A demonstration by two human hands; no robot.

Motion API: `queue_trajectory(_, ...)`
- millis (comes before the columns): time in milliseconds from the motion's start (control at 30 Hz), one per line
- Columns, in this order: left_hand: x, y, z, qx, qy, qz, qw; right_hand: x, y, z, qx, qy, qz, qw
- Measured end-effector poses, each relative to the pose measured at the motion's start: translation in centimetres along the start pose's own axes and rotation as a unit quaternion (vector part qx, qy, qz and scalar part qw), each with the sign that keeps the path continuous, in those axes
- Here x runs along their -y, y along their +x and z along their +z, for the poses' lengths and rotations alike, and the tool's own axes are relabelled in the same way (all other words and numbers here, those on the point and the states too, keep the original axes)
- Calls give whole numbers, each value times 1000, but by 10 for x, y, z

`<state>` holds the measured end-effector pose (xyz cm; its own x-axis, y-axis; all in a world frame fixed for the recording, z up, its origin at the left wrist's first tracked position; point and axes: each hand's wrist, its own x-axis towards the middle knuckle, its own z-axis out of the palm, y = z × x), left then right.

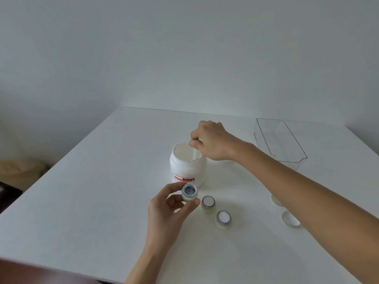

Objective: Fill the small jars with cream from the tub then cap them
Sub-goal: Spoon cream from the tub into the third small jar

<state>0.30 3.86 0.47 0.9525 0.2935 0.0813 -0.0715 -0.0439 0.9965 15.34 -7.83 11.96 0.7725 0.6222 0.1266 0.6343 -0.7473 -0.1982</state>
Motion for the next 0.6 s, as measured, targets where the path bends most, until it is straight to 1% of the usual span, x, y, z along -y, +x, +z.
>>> queue_trajectory(133, 0, 1, 0, 2, -14, -6, 1000, -11, -6, -1, -46, 125, 80, 988)
queue_trajectory(233, 0, 2, -1, 8, -40, -7, 999, -20, -11, 0, -78, 205, 154, 964)
queue_trajectory(333, -1, 3, -1, 7, -63, -16, 998, -25, -17, 2, -80, 268, 213, 936)
queue_trajectory(467, -6, 7, 3, 2, -80, -17, 997, -31, -24, 2, -89, 355, 252, 896)
queue_trajectory(600, -10, 12, 7, -6, -83, -14, 996, -32, -38, -2, -65, 437, 257, 859)
